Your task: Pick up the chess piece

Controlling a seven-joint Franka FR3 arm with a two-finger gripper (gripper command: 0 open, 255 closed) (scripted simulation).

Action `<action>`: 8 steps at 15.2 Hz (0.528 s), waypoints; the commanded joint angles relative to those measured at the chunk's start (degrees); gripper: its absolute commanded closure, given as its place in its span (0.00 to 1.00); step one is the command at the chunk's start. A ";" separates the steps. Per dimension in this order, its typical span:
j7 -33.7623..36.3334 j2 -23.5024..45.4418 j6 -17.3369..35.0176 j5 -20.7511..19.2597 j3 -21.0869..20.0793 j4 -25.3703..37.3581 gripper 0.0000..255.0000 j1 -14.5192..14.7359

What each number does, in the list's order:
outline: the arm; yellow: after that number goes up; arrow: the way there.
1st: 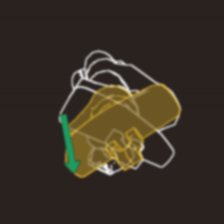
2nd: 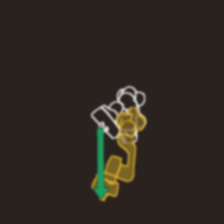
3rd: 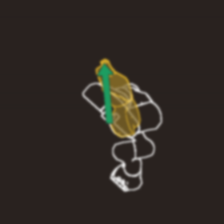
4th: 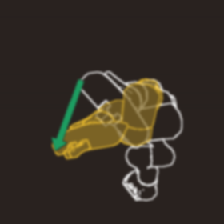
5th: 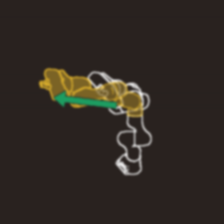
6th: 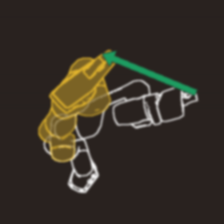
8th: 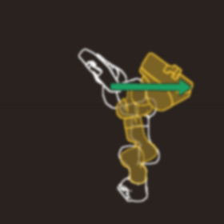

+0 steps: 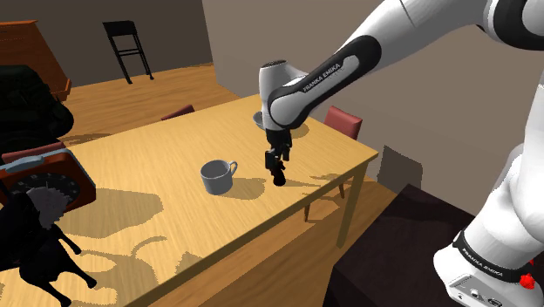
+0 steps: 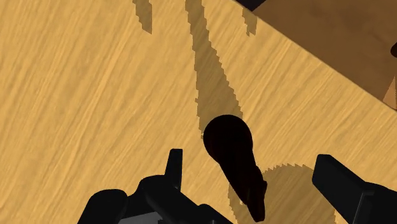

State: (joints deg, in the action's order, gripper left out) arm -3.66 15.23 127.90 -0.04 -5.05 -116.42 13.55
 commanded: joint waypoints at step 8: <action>0.02 0.30 0.54 -0.02 0.01 -0.21 1.00 0.01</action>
State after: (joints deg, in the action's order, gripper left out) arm -3.64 15.51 128.43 -0.07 -5.03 -116.59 13.55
